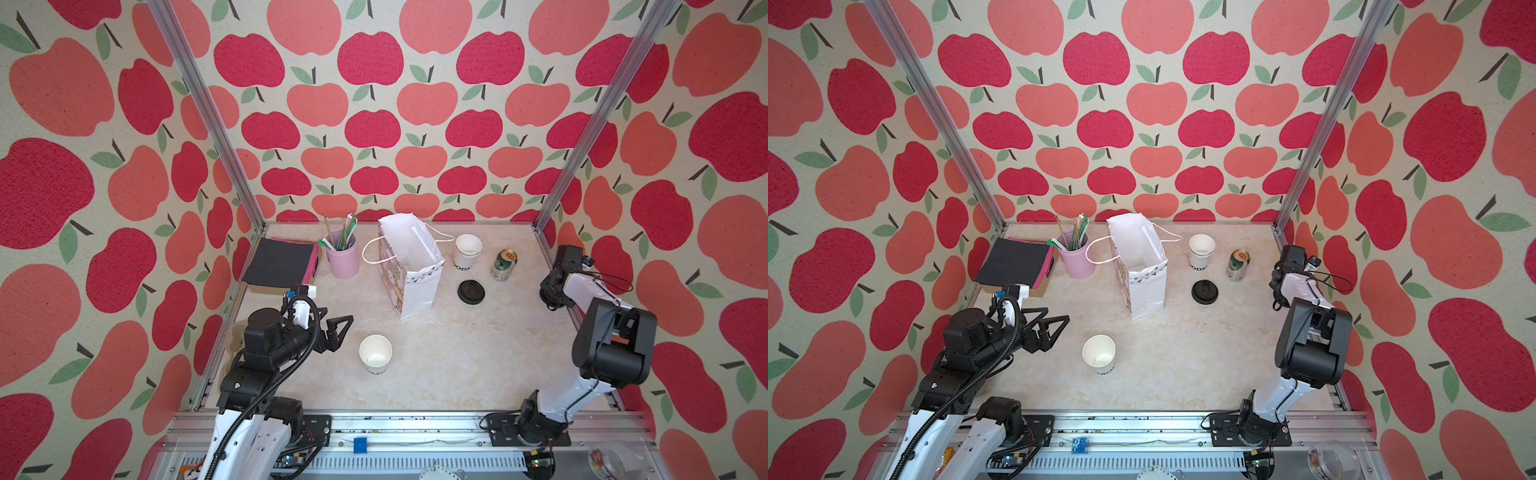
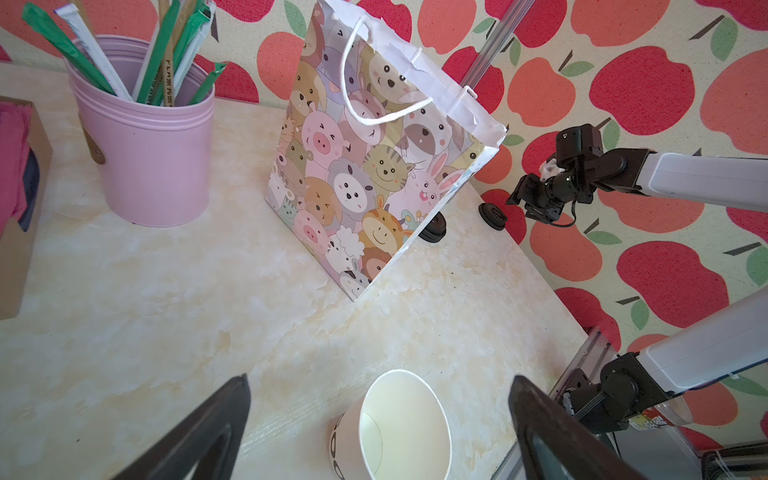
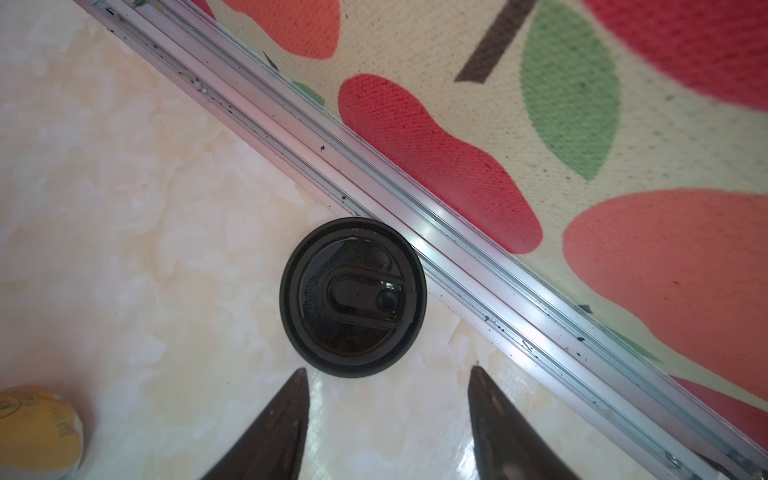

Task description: Pack the takeout coffee

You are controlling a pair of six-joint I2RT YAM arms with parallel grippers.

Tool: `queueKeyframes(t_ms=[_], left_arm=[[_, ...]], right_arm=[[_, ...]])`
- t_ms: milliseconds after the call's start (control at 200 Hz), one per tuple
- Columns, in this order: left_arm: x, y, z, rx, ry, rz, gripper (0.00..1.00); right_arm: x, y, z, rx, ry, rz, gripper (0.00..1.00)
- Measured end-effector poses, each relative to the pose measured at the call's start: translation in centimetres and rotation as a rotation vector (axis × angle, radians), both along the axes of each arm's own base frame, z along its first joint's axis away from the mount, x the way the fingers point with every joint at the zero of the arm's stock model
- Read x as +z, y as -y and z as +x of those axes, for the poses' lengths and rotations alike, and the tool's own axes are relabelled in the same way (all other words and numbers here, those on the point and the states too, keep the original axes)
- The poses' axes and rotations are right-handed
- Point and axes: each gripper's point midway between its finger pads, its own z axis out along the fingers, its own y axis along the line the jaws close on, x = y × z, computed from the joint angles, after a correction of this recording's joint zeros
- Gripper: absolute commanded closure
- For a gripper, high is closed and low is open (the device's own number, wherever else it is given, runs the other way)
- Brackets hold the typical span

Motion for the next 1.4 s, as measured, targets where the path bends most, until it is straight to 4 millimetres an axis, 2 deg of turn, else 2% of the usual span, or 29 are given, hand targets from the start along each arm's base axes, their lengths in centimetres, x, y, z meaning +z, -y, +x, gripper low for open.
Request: queueKeyframes(t_ms=[265,575,1031,1401], left_arm=[[0.0,0.0,0.0,0.000,0.000,0.000,0.01],[0.0,0.0,0.0,0.000,0.000,0.000,0.01],[0.0,0.0,0.0,0.000,0.000,0.000,0.01],[0.0,0.0,0.0,0.000,0.000,0.000,0.01]], right_arm=[[-1.1,0.6,-1.2,-0.106,0.024,0.025,0.51],[-2.3,1.3,-1.7,-0.193,0.060,0.060,0.66],[-4.3,1.4,-1.1,-0.216,0.066,0.098,0.80],[-5.6,0.8,-1.0,-0.221,0.057,0.146,1.00]])
